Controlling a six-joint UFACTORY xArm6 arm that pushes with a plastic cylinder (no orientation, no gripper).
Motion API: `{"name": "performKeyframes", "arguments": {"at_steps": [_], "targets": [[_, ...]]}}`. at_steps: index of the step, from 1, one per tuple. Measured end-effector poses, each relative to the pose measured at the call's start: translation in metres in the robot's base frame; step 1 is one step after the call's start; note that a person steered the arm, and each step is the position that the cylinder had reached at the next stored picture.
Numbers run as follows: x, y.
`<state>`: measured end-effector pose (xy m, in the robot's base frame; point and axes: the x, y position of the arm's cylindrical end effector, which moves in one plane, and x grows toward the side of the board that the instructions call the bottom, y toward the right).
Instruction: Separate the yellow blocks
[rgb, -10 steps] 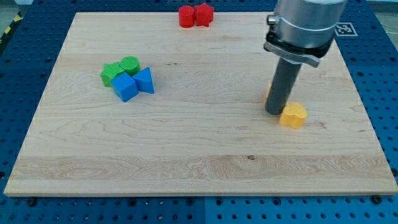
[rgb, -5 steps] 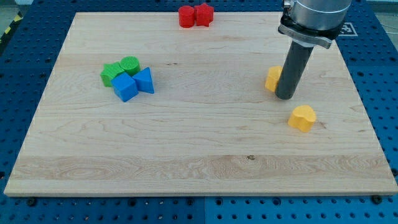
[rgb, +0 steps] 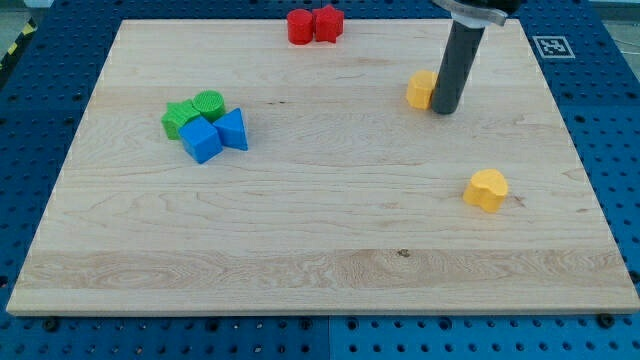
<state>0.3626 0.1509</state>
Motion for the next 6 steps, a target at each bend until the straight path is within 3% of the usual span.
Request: {"name": "performKeyframes", "arguments": {"at_steps": [2, 4, 6], "targets": [[-0.041, 0.000], [0.000, 0.004], [-0.023, -0.009]]}}
